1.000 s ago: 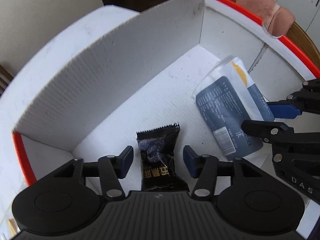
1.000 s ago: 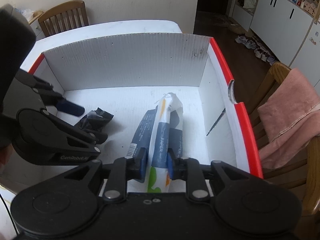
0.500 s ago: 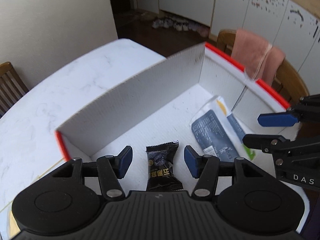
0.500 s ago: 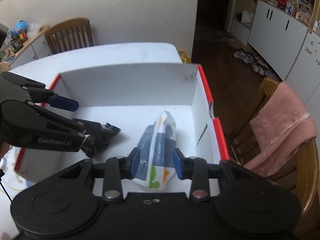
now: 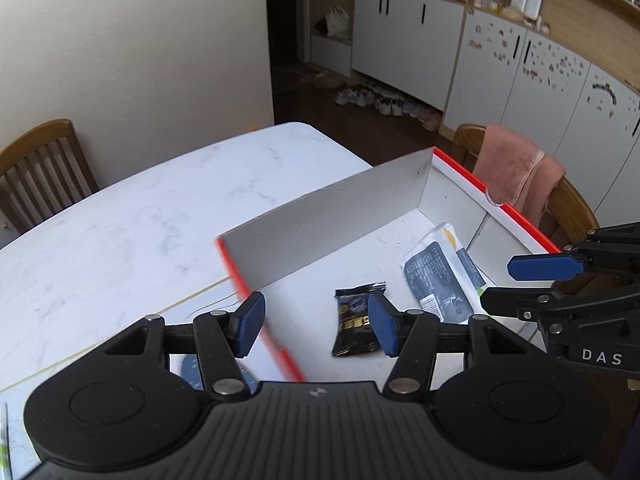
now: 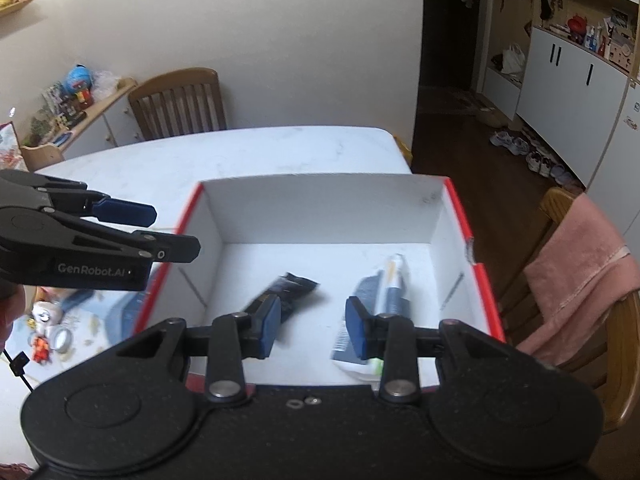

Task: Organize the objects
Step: 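Open the left tool over the box while the right tool releases the paper bag, then move both tools back over the table toward the remaining items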

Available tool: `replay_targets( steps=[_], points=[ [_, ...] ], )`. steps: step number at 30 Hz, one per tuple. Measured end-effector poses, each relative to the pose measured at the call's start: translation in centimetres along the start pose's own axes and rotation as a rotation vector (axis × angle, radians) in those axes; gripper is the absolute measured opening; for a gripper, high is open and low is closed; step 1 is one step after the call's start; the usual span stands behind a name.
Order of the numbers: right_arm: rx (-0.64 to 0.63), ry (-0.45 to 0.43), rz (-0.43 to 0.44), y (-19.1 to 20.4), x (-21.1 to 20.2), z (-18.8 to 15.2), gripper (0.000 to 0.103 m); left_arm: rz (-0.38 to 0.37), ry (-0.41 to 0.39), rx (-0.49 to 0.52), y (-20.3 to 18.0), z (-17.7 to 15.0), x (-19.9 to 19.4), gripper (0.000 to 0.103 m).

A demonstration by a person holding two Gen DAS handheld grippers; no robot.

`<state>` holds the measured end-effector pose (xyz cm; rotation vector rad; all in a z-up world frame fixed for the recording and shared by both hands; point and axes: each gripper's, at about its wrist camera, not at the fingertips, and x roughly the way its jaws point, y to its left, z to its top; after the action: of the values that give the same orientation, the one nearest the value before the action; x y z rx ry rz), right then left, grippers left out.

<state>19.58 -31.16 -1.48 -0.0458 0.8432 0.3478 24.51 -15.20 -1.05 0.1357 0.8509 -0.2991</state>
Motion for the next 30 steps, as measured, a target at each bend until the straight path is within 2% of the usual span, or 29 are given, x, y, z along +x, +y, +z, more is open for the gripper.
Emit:
replay_targets(
  steps=[8,9,12,15,18,25,30],
  points=[
    [-0.029,-0.022,0.032,4.6,-0.9,0.2,0.037,0.013,-0.042,-0.047,3.4,-2.8,-4.1,0.056],
    [-0.033,-0.024,0.036,5.2,-0.8,0.2,0.039,0.014,-0.045,-0.051,3.9,-3.2,-4.6,0.056],
    [-0.043,-0.031,0.055,7.2,-1.0,0.1,0.05,0.028,-0.062,-0.065,5.5,-4.7,-6.0,0.066],
    [-0.057,-0.031,0.064,9.3,-0.7,0.0,0.054,0.053,-0.072,-0.071,7.3,-6.1,-7.2,0.067],
    [-0.065,-0.031,0.074,11.3,-0.3,-0.1,0.064,0.075,-0.076,-0.082,9.4,-7.5,-8.4,0.068],
    [-0.088,-0.02,0.1,16.0,0.7,-0.4,0.077,0.148,-0.103,-0.101,14.5,-11.0,-11.2,0.082],
    [-0.086,0.0,0.113,18.9,1.9,-0.5,0.082,0.159,-0.104,-0.153,18.9,-13.2,-12.7,0.084]
  ],
)
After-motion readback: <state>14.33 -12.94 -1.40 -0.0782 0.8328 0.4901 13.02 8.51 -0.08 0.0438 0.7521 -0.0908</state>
